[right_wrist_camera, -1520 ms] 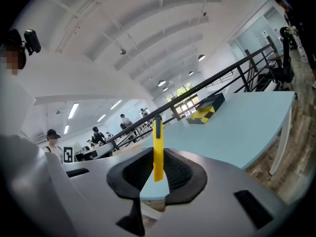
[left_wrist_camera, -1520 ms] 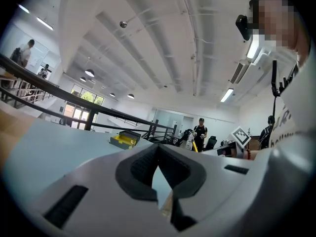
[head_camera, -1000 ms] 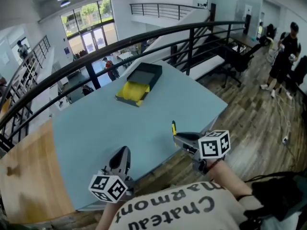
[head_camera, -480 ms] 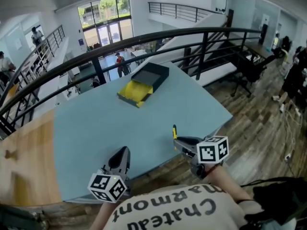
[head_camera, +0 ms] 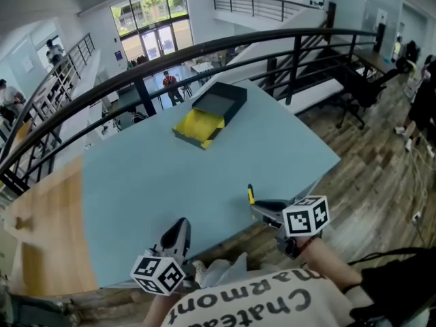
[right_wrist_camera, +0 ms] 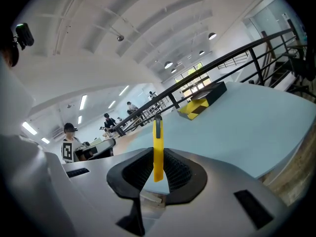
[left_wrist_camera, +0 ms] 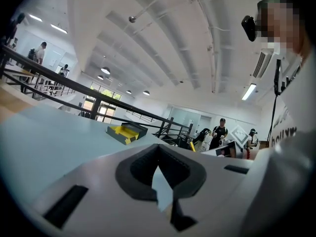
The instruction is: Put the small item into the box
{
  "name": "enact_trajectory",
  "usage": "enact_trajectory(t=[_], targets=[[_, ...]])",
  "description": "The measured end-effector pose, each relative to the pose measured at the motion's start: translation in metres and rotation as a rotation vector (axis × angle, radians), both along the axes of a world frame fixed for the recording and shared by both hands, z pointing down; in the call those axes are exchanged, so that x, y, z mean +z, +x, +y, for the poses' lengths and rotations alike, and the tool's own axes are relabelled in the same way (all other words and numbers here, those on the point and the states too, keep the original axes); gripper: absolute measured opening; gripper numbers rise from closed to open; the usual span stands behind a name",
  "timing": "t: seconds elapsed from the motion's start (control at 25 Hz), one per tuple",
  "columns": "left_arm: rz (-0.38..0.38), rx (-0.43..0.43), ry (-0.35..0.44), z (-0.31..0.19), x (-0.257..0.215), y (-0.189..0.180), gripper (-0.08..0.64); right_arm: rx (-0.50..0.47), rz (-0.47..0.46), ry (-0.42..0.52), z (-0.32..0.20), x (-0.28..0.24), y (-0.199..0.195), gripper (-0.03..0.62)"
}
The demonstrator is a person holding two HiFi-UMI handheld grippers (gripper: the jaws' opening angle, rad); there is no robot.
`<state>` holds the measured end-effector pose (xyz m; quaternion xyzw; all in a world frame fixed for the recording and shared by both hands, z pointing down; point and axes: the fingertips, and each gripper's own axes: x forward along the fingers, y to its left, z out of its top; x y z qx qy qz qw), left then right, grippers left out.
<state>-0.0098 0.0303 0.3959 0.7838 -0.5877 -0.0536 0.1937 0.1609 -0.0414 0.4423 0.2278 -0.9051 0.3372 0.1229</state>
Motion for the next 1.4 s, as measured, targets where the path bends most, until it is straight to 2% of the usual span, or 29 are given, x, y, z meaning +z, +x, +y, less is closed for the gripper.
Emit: enact_trajectory(t=[0.24, 0.52, 0.76, 1.0, 1.12, 1.4], targets=[[0.023, 0.031, -0.063, -0.021, 0.024, -0.017, 0.003, -0.013, -0.01, -0.045, 0.002, 0.015, -0.025, 0.083], [0.055, 0.113, -0.083, -0.069, 0.03, -0.029, 0.003, 0.049, 0.016, -0.113, -0.039, 0.027, -0.055, 0.083], [0.053, 0.17, -0.137, -0.096, 0.045, -0.05, 0.003, 0.024, 0.024, -0.146, -0.063, 0.034, -0.106, 0.083], [0.075, 0.208, -0.186, -0.114, 0.06, -0.069, 0.003, 0.08, 0.057, -0.191, -0.084, 0.047, -0.121, 0.083], [0.102, 0.226, -0.187, -0.124, 0.067, -0.074, 0.003, 0.103, 0.068, -0.195, -0.09, 0.049, -0.125, 0.083], [0.17, 0.224, -0.141, -0.146, 0.067, -0.075, 0.003, 0.083, 0.118, -0.167, -0.104, 0.043, -0.128, 0.083]])
